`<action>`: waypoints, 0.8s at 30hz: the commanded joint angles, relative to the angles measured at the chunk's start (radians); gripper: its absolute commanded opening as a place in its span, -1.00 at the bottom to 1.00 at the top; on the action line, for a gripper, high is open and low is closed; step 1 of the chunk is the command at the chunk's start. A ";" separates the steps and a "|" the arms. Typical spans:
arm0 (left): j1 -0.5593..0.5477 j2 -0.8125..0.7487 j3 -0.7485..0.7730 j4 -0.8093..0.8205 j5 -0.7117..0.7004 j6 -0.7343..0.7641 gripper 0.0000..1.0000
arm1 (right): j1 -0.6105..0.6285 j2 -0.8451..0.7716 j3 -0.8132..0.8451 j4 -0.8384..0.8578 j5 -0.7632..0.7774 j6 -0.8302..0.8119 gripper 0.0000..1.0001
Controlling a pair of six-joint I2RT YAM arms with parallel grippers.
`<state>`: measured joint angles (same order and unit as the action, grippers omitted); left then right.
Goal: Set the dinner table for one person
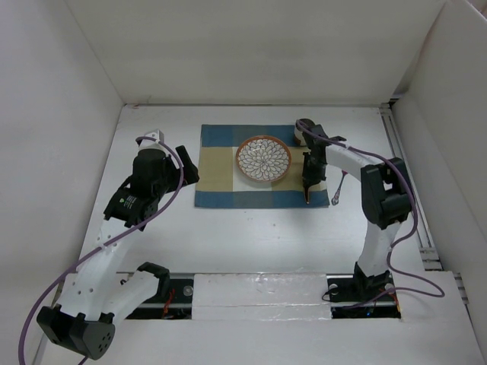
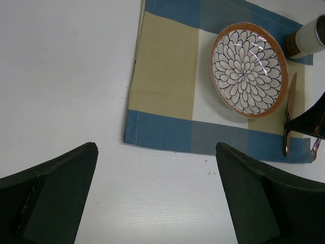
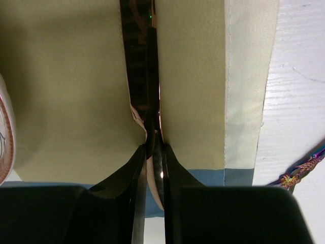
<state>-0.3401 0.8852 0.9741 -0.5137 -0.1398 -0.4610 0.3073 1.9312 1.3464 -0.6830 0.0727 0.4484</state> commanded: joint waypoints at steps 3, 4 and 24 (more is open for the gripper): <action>0.000 -0.008 -0.011 0.021 0.000 -0.005 1.00 | 0.024 0.003 0.025 0.030 -0.010 -0.004 -1.00; 0.000 -0.008 -0.011 0.021 0.000 -0.005 1.00 | 0.024 0.003 0.025 0.030 -0.010 -0.004 -1.00; 0.000 -0.008 -0.020 0.021 0.000 0.004 1.00 | 0.033 0.012 0.066 0.022 0.044 0.009 -0.73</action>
<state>-0.3401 0.8852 0.9707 -0.5129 -0.1398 -0.4606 0.3298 1.9484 1.3964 -0.6804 0.0845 0.4484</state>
